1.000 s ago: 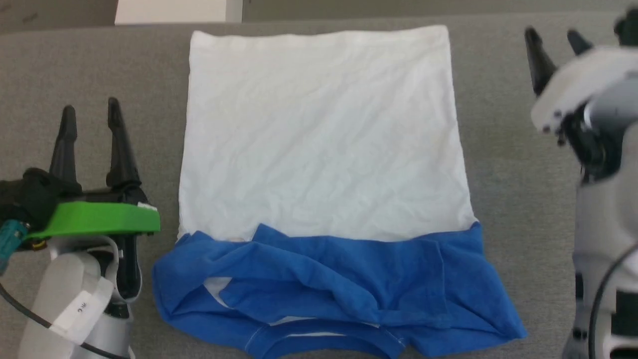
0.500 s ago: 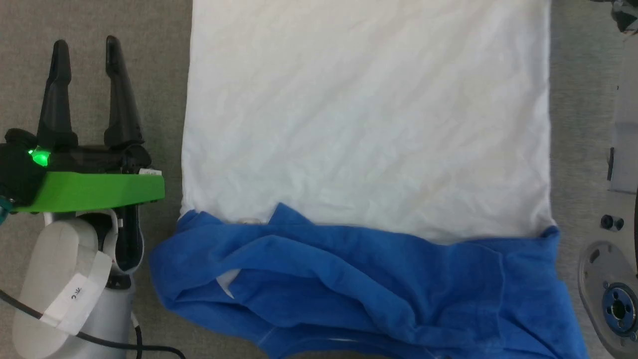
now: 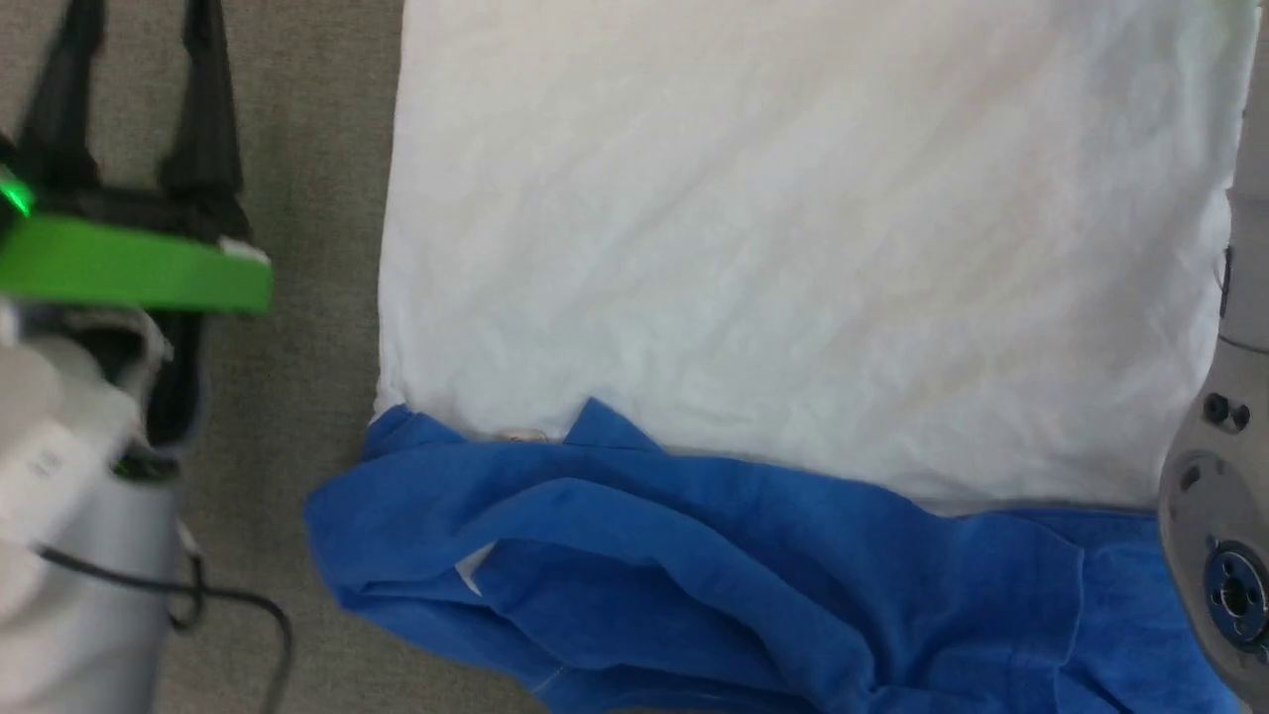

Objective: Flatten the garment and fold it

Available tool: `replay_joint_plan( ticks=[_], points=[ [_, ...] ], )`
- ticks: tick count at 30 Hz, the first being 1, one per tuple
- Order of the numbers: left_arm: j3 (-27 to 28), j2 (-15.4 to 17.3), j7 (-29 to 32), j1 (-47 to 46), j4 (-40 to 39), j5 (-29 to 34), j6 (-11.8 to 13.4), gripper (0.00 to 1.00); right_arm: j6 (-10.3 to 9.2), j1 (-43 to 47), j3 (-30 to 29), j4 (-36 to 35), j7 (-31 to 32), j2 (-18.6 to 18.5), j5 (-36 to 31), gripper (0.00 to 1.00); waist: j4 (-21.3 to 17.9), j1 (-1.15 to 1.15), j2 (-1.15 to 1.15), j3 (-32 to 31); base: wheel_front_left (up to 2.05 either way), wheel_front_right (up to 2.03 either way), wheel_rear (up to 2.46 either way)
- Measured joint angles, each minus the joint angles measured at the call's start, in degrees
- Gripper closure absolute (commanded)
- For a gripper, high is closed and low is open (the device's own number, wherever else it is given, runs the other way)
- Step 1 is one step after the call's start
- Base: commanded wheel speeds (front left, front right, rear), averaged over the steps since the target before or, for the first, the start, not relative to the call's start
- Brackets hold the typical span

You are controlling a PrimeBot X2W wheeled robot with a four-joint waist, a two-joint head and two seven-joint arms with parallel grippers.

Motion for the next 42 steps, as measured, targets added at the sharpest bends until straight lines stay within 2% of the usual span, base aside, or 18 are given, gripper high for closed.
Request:
replay_joint_plan(
  ticks=[1,4,7,10,13,18,20,26,28,35,42],
  points=[
    [0.14,1.51,2.13,-2.79,0.53,-0.19,-0.65,0.0,0.0,0.01,0.58,-0.34,0.4,0.08,0.05,1.0,-0.25,0.0,0.0,-0.02,0.0,0.0,0.0],
    [-0.92,5.64,13.4,-12.57,3.71,-2.52,-2.63,0.0,0.0,0.09,2.24,-1.11,0.76,0.05,1.23,1.0,-1.38,0.0,0.0,-0.23,0.0,0.0,0.0],
    [-5.09,8.2,27.5,-22.88,9.26,-6.02,-4.61,0.0,0.0,0.15,4.1,-1.63,0.78,0.03,2.63,1.0,-2.77,0.0,0.0,-0.4,0.0,0.0,0.0],
    [-8.36,8.84,39.3,-31.75,15.43,-9.04,-5.3,0.0,0.0,0.12,6.78,-2.14,0.0,-0.05,5.1,1.0,-4.39,0.0,0.0,-0.26,0.0,0.0,0.0],
    [-10.53,9.13,46.15,-37.58,19.84,-9.73,-5.31,0.0,0.0,0.0,8.92,-2.29,-0.56,-0.05,7.36,1.0,-5.95,0.0,0.0,0.1,0.0,0.0,0.0],
    [-13.74,8.87,53.46,-41.69,24.71,-9.22,-5.08,0.0,0.0,-0.23,12.18,-2.56,-1.69,-0.05,9.59,1.0,-8.13,0.0,0.0,1.4,0.0,0.0,0.0],
    [-14.7,8.75,55.7,-42.18,26.47,-8.87,-4.26,0.0,0.0,-0.65,13.24,-2.67,-2.32,-0.02,10.38,1.0,-8.97,0.0,0.0,2.1,0.0,0.0,0.0],
    [-14.99,9.57,59.09,-42.39,27.72,-7.67,-2.1,0.0,0.0,-1.53,15.63,-3.0,-3.61,0.13,11.51,1.0,-11.08,-0.01,0.0,3.64,0.0,0.0,0.0],
    [-14.33,9.69,59.45,-42.31,27.48,-8.57,-1.88,1.0,0.0,-1.88,15.7,-3.04,-3.92,0.13,11.92,1.0,-11.48,-0.01,0.0,4.04,0.0,0.0,0.0],
    [-12.04,8.99,59.16,-41.83,25.99,-12.4,-1.26,1.0,0.01,-2.46,15.27,-3.21,-5.24,-0.19,11.96,1.0,-11.8,-0.01,0.0,4.58,0.0,0.0,0.0],
    [-12.41,9.06,51.36,-41.39,25.18,-9.18,-1.08,1.0,0.02,-2.43,14.56,-2.96,-9.27,-1.47,10.21,1.0,-11.86,-0.01,0.0,3.85,0.0,0.0,0.0]
  ],
)
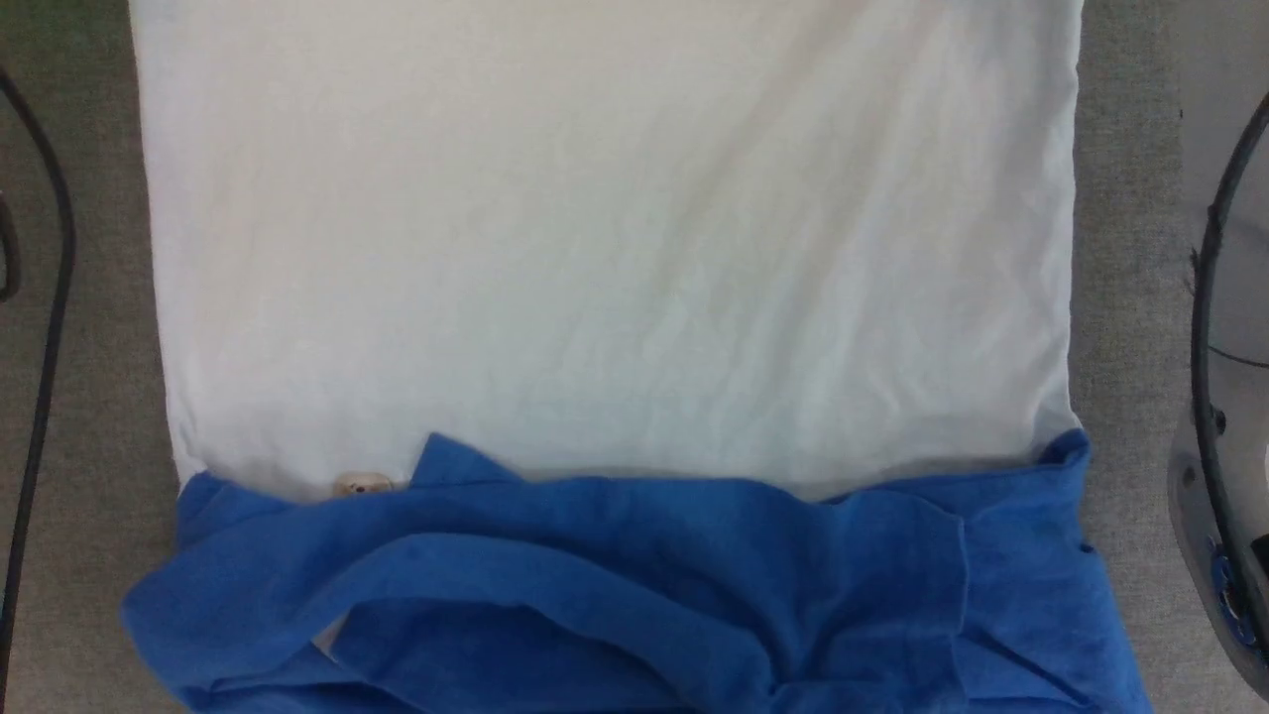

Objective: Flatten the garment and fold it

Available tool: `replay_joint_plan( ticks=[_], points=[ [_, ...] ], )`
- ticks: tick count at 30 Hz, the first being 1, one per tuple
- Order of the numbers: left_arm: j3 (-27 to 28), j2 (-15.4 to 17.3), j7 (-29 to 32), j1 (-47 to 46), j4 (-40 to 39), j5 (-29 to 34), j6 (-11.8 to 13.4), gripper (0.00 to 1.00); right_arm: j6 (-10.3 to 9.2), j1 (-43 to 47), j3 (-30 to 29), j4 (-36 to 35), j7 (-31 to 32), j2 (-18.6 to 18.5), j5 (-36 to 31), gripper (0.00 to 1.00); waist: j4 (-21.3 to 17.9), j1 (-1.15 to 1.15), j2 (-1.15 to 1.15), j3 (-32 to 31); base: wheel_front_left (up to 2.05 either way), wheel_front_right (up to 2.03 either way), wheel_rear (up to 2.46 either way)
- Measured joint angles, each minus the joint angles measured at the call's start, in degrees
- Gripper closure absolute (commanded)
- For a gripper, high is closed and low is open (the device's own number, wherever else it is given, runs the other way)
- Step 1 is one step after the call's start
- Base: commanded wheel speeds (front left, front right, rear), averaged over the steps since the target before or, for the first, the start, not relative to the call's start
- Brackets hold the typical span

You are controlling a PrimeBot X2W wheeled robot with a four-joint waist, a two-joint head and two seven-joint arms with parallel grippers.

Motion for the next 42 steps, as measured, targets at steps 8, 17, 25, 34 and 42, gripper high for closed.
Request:
replay_joint_plan(
  ticks=[8,17,25,34,42],
  points=[
    [0.35,0.3,-17.47,-2.46,0.87,7.82,2.11,1.0,0.01,-2.18,-1.44,-0.01,-12.89,-0.68,-3.42,1.0,0.13,0.0,0.0,-1.65,0.0,0.0,0.0],
    [1.12,-0.63,-35.6,-2.93,4.13,9.54,-0.55,1.0,0.01,-3.24,-4.52,3.64,-26.99,-0.41,-4.26,1.0,0.59,0.0,0.0,-5.95,0.0,0.0,0.0],
    [-0.11,-0.67,-43.8,12.45,0.69,8.23,-2.69,1.0,0.01,10.2,-1.03,1.69,-32.92,-4.17,7.25,1.0,1.73,0.0,0.0,-12.81,0.0,0.0,0.0],
    [-1.34,-1.05,-46.75,36.9,-11.65,5.19,-0.04,1.0,0.01,38.79,-7.15,-12.07,-34.93,-3.57,20.76,1.0,3.4,0.0,0.0,-22.21,0.0,0.0,0.0],
    [-3.72,-2.91,-45.73,57.57,-20.7,2.45,5.58,1.0,0.0,60.5,-12.18,-20.51,-33.52,0.14,25.69,1.0,4.19,0.0,0.0,-30.68,0.0,0.0,0.0]
  ],
)
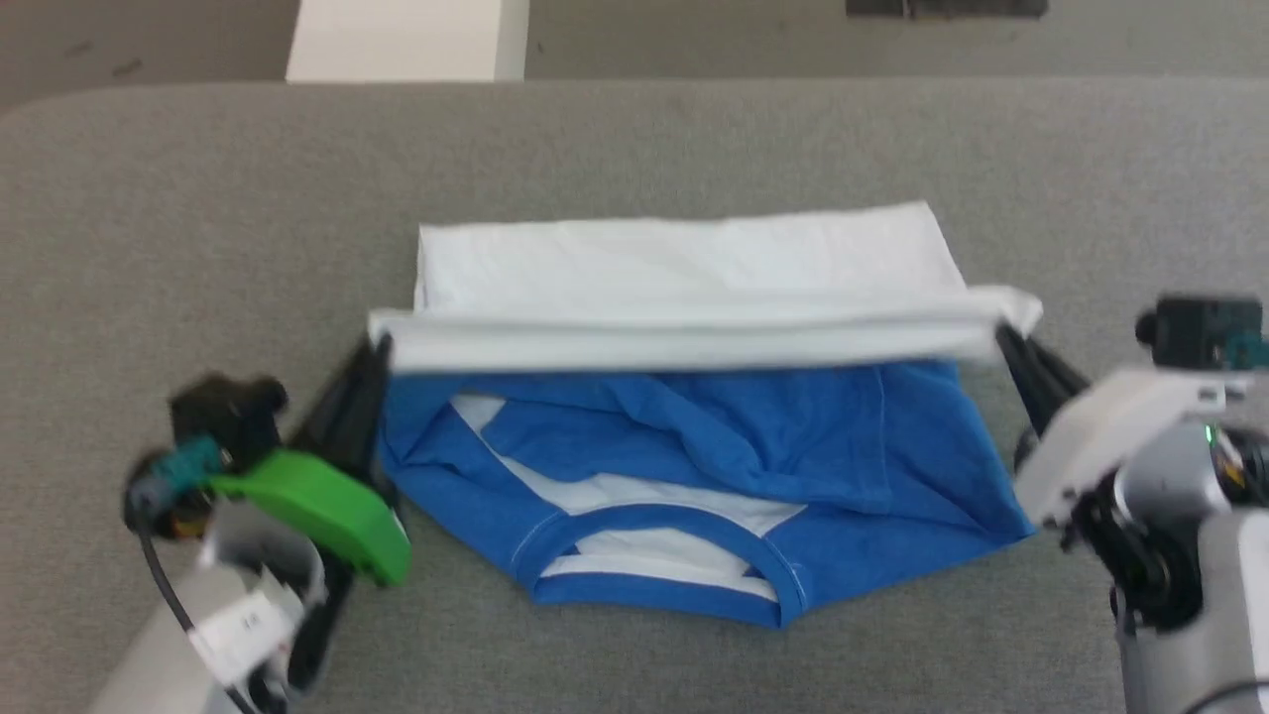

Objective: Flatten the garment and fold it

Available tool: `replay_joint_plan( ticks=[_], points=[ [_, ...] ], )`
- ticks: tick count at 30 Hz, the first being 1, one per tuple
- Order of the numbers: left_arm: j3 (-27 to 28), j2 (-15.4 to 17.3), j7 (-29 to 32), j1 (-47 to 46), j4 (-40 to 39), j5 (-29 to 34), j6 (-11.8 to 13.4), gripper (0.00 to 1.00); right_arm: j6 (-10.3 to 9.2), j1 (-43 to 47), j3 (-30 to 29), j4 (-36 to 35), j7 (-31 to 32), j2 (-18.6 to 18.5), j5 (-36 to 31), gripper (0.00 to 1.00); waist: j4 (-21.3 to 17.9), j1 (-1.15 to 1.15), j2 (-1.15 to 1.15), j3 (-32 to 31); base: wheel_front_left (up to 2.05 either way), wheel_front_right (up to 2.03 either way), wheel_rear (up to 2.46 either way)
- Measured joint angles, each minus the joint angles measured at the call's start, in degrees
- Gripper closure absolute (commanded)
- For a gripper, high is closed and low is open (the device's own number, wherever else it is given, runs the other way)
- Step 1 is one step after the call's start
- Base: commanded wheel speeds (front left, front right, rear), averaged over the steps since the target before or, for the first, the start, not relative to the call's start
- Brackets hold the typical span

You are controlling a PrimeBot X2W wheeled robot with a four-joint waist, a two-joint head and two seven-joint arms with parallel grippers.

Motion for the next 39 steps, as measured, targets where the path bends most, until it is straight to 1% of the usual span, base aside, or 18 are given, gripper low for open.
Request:
replay_joint_plan(
  ticks=[3,4,7,13,17,18,19,20,23,24,27,30,32,34,36,38,39],
  points=[
    [-0.7,-0.91,0.51,4.55,-0.93,-0.94,1.16,1.0,0.0,4.89,-1.57,-2.12,0.83,0.62,0.78,1.0,0.29,0.0,0.0,-2.42,0.0,0.0,0.0],
    [-1.03,-1.34,1.03,7.97,-0.73,-1.35,2.43,1.0,0.0,8.96,-2.24,-2.71,1.88,1.07,1.08,1.0,0.48,0.0,0.0,-4.41,0.0,0.0,0.0],
    [-1.05,-1.52,1.64,10.77,0.12,-2.44,3.8,1.0,0.0,12.63,-2.04,-2.58,2.75,1.21,0.16,1.0,0.5,0.0,0.0,-6.0,0.0,0.0,0.0],
    [-2.59,-2.23,4.26,12.55,4.54,-4.0,3.98,1.0,0.0,16.18,-0.96,-0.02,3.36,1.27,0.77,1.0,0.35,0.0,0.0,-7.8,0.0,0.0,0.0],
    [-2.93,-3.43,5.63,12.48,8.47,-4.95,3.96,1.0,0.0,17.51,0.36,2.32,5.48,1.29,0.8,1.0,0.25,0.0,0.0,-8.32,0.0,0.0,0.0],
    [-2.93,-3.74,5.93,12.47,9.18,-5.52,3.96,1.0,0.0,17.77,0.45,2.77,6.22,1.27,1.3,0.64,0.18,0.0,0.0,-8.47,0.0,0.0,0.0],
    [-3.1,-3.81,6.45,12.45,9.68,-5.82,3.96,0.26,0.0,18.08,0.58,2.93,6.88,1.27,1.82,0.0,0.1,0.0,0.0,-8.65,0.0,0.0,0.0],
    [-3.15,-3.86,6.99,12.43,10.01,-6.1,3.97,0.0,0.0,18.31,0.65,2.9,7.13,1.29,1.86,0.0,0.04,0.0,0.0,-8.83,0.0,0.0,0.0],
    [-2.38,-3.86,9.04,12.46,10.34,-7.79,4.8,0.0,-0.01,18.85,0.11,1.4,7.71,1.27,2.87,0.0,-0.17,0.0,0.0,-9.48,0.0,0.0,0.0],
    [-1.87,-3.59,9.87,12.52,10.06,-8.14,5.49,0.0,-0.01,19.08,-0.33,0.26,7.71,1.26,3.32,0.0,-0.24,0.0,0.0,-9.74,0.0,0.0,0.0],
    [1.2,-2.18,11.02,13.3,7.13,-9.69,8.12,0.0,-0.01,19.62,-2.22,-4.03,7.72,1.26,5.8,0.0,-0.41,0.0,0.0,-10.46,0.0,0.0,0.0],
    [6.05,0.13,8.89,14.0,2.25,-10.02,11.51,0.0,-0.01,19.57,-4.69,-9.07,8.71,1.24,6.75,0.0,-0.45,0.0,0.0,-11.06,0.0,0.0,0.0],
    [9.42,1.8,4.86,13.94,-1.31,-9.1,12.81,0.0,-0.01,18.73,-5.98,-11.35,10.74,1.21,5.57,0.0,-0.52,0.0,0.0,-11.1,0.0,0.0,0.0],
    [11.55,2.63,-0.07,13.67,-3.63,-7.11,12.98,0.0,-0.01,16.86,-6.12,-11.99,13.62,1.15,2.24,0.0,-0.56,0.0,0.0,-10.86,0.0,0.0,0.0],
    [12.7,2.71,-6.87,12.77,-5.16,-4.46,12.34,0.0,-0.01,13.83,-5.46,-11.28,17.16,1.18,-0.77,0.0,-0.59,0.0,0.0,-10.38,0.0,0.0,0.0],
    [12.52,2.61,-11.5,11.56,-5.59,-1.07,11.55,0.0,-0.01,10.82,-3.59,-9.48,20.09,0.32,-4.36,0.0,-0.57,0.0,0.0,-9.79,0.0,0.0,0.0],
    [12.52,2.11,-12.73,10.68,-5.72,0.4,10.91,0.0,-0.01,9.16,-2.45,-7.98,21.32,-0.19,-6.19,0.0,-0.54,0.0,0.0,-9.37,0.0,0.0,0.0]
  ],
)
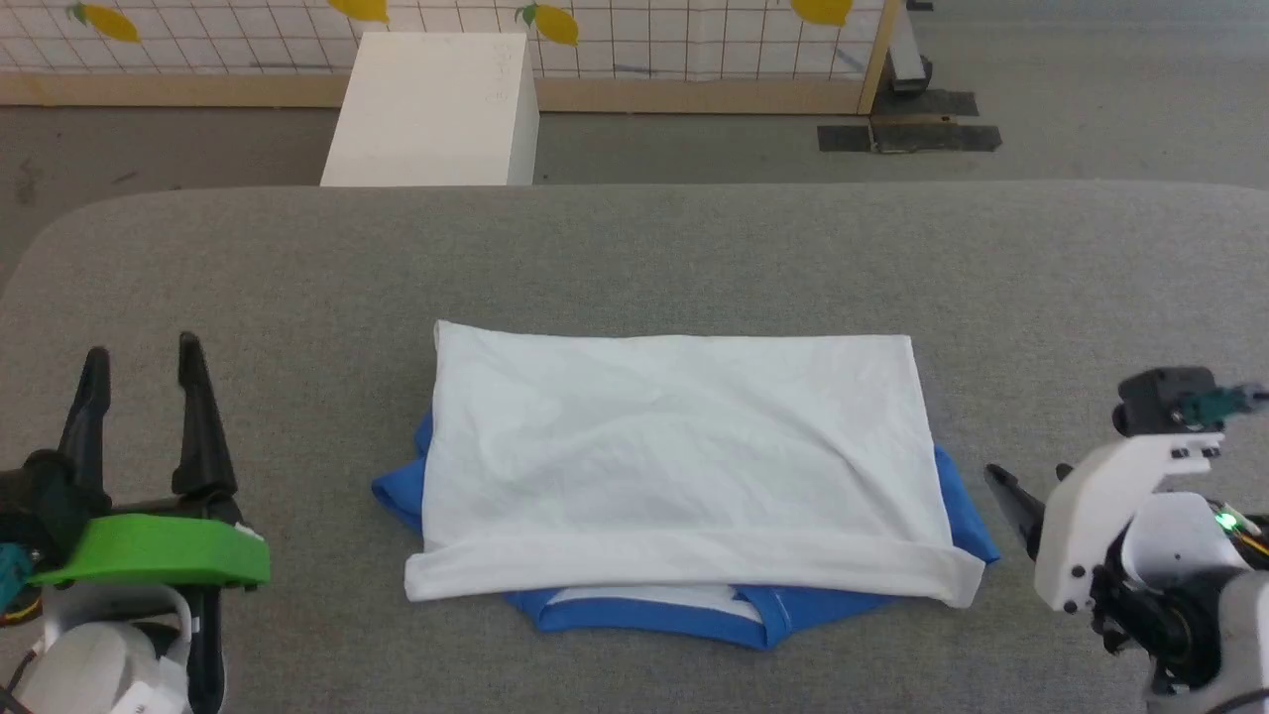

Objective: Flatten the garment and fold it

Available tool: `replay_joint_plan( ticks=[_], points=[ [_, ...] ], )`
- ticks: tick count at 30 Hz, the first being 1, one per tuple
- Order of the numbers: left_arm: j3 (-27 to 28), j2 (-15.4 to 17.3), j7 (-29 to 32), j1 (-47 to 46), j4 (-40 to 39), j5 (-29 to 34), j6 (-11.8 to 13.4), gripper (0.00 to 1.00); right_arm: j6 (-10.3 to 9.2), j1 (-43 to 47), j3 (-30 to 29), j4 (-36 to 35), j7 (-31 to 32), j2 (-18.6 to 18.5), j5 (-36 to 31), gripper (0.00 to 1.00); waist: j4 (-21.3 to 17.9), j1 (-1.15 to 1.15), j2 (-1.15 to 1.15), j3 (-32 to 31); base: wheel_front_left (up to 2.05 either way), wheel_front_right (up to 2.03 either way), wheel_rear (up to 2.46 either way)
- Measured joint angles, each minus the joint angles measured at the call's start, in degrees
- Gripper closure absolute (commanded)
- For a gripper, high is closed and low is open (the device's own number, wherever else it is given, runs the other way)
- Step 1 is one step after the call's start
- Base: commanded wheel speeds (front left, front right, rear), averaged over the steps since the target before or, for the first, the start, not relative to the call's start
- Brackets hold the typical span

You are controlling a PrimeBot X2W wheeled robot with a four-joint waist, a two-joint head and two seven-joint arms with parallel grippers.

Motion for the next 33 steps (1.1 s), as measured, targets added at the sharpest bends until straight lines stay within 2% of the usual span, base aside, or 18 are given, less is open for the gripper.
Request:
replay_joint_plan(
  ticks=[2,6,9,15,16,17,18,23,29,33],
  points=[
    [-0.13,-0.76,-0.68,-1.37,-0.41,3.99,-1.03,0.0,0.0,-2.94,1.75,2.92,1.48,-0.56,-2.78,0.0,0.1,0.0,0.0,0.83,0.0,0.0,0.0],
    [1.31,-5.69,-0.98,-3.87,-4.2,11.61,-4.39,0.0,0.0,-9.04,5.52,10.0,2.77,-0.48,-6.3,0.0,0.42,0.0,0.0,2.93,0.0,0.0,0.0],
    [2.53,-9.28,-0.98,-3.8,-3.47,13.67,-6.82,0.0,0.0,-12.22,8.02,15.15,2.99,-0.41,-7.3,0.0,0.84,0.0,0.0,4.56,0.0,0.0,0.0],
    [5.49,-13.48,-0.98,-3.81,-0.71,16.07,-11.56,0.0,0.0,-15.02,10.79,22.35,4.05,-0.68,-9.14,0.0,2.08,0.0,0.0,6.91,0.0,0.0,0.0],
    [5.98,-14.01,-0.98,-3.8,-0.13,16.77,-12.25,0.0,0.0,-15.57,10.68,22.98,4.77,-0.8,-8.83,0.58,2.34,0.0,0.0,7.09,0.0,0.0,0.0],
    [6.53,-14.57,-0.98,-3.8,0.33,17.15,-12.72,0.0,0.0,-15.92,10.47,23.21,5.11,-0.86,-8.42,0.75,2.52,0.0,0.0,7.23,0.0,0.0,0.0],
    [7.0,-15.01,-0.98,-3.79,0.66,17.4,-13.15,0.0,0.0,-16.0,9.99,23.23,5.02,-0.87,-7.82,1.0,2.62,0.0,0.0,7.31,0.0,0.0,0.0],
    [9.45,-17.05,-0.98,-3.7,2.16,18.51,-15.24,0.0,0.07,-15.82,6.91,23.12,5.03,-3.03,-6.46,1.0,2.4,0.0,0.0,6.77,0.0,0.0,0.0],
    [11.55,-19.16,-0.98,-3.24,2.65,20.37,-17.13,0.0,0.02,-14.58,-0.2,21.94,6.71,-8.55,-9.48,1.0,1.95,0.0,0.0,5.68,0.0,0.0,0.0],
    [12.27,-20.39,-0.98,-2.96,3.11,21.41,-18.13,0.0,0.02,-13.22,-0.21,18.93,8.62,-10.1,-9.65,1.0,2.0,0.0,0.0,4.46,0.0,0.0,0.0]
  ],
)
